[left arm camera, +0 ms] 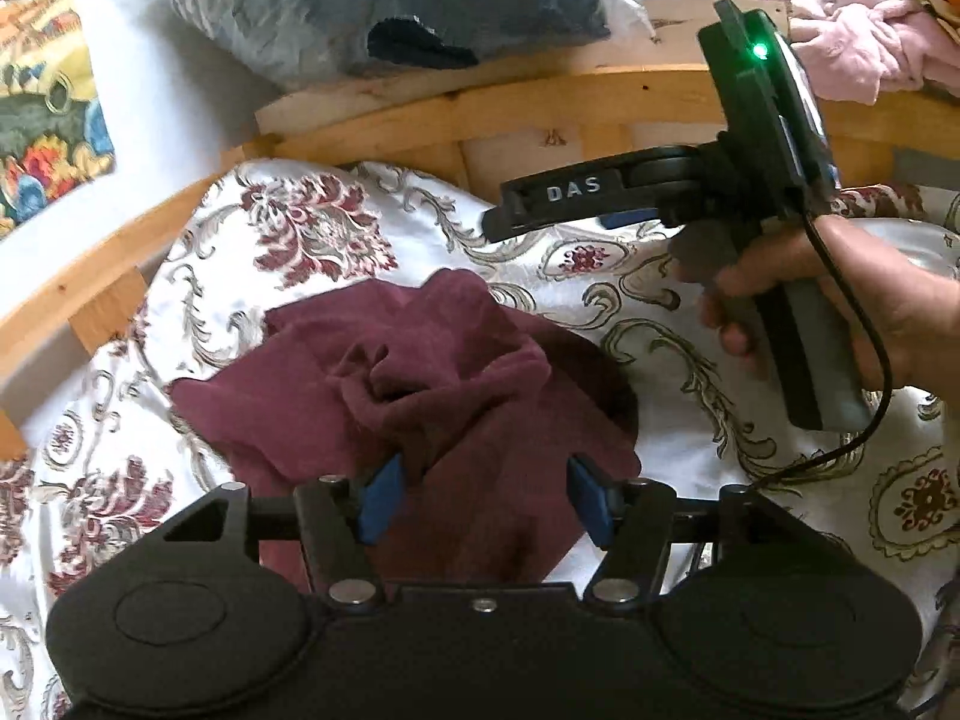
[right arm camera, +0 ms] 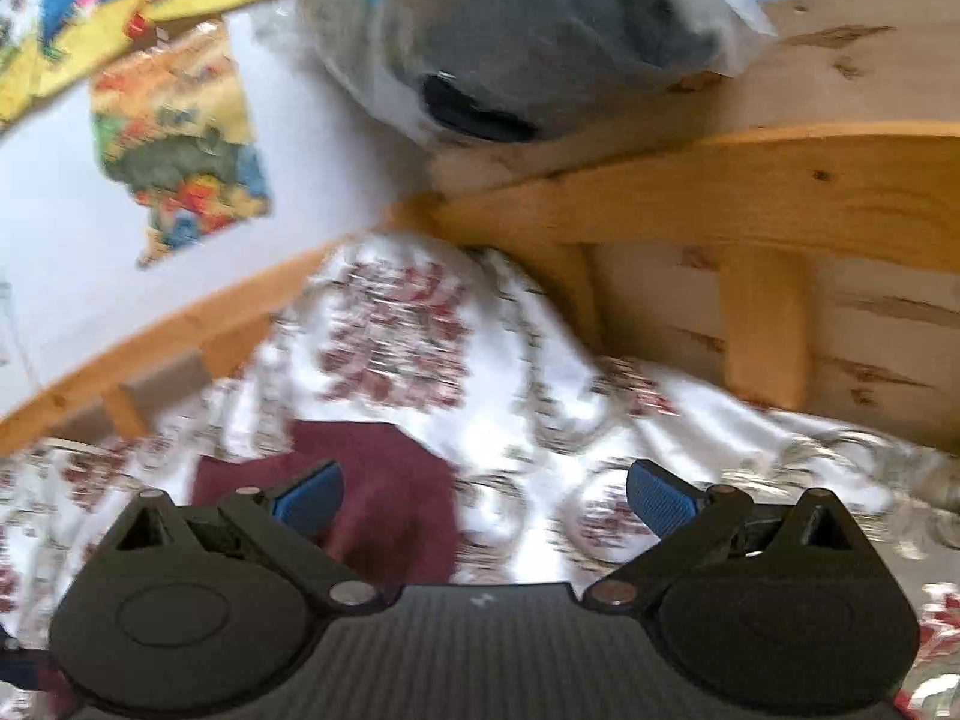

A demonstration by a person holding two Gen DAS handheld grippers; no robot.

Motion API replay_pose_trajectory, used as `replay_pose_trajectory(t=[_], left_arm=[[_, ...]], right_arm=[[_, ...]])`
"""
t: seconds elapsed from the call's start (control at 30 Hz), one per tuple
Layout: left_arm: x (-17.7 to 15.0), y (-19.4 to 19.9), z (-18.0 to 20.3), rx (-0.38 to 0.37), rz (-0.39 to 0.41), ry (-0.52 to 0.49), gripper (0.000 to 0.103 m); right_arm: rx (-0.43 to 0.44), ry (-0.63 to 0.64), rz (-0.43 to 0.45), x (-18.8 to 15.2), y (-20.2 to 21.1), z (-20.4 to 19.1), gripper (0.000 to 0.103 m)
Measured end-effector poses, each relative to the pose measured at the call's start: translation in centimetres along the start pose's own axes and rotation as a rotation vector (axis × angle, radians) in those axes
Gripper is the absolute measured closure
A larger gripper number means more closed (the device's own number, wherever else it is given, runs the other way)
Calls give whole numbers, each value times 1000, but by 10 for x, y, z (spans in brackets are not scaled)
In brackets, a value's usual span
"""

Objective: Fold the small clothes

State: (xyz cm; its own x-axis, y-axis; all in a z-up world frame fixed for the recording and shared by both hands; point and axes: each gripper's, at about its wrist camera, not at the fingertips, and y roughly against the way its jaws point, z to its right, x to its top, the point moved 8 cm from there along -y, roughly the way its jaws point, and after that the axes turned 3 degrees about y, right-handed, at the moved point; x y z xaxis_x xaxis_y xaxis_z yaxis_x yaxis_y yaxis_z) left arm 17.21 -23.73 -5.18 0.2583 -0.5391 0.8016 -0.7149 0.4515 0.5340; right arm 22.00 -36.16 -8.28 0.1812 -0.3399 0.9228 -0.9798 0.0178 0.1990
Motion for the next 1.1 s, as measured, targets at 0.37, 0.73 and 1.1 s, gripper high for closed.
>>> replay_pose_trajectory(t=[0.37, 0.73, 1.1], left_arm=[[-26, 2, -22, 189, -62, 66, 39], [-35, 0, -18, 186, -84, 34, 62], [-36, 2, -17, 187, -83, 48, 62]], right_arm=[[247, 146, -65, -12, -10, -76, 41], [246, 71, -249, -40, -41, -89, 38], [171, 145, -161, -26, -21, -90, 89]])
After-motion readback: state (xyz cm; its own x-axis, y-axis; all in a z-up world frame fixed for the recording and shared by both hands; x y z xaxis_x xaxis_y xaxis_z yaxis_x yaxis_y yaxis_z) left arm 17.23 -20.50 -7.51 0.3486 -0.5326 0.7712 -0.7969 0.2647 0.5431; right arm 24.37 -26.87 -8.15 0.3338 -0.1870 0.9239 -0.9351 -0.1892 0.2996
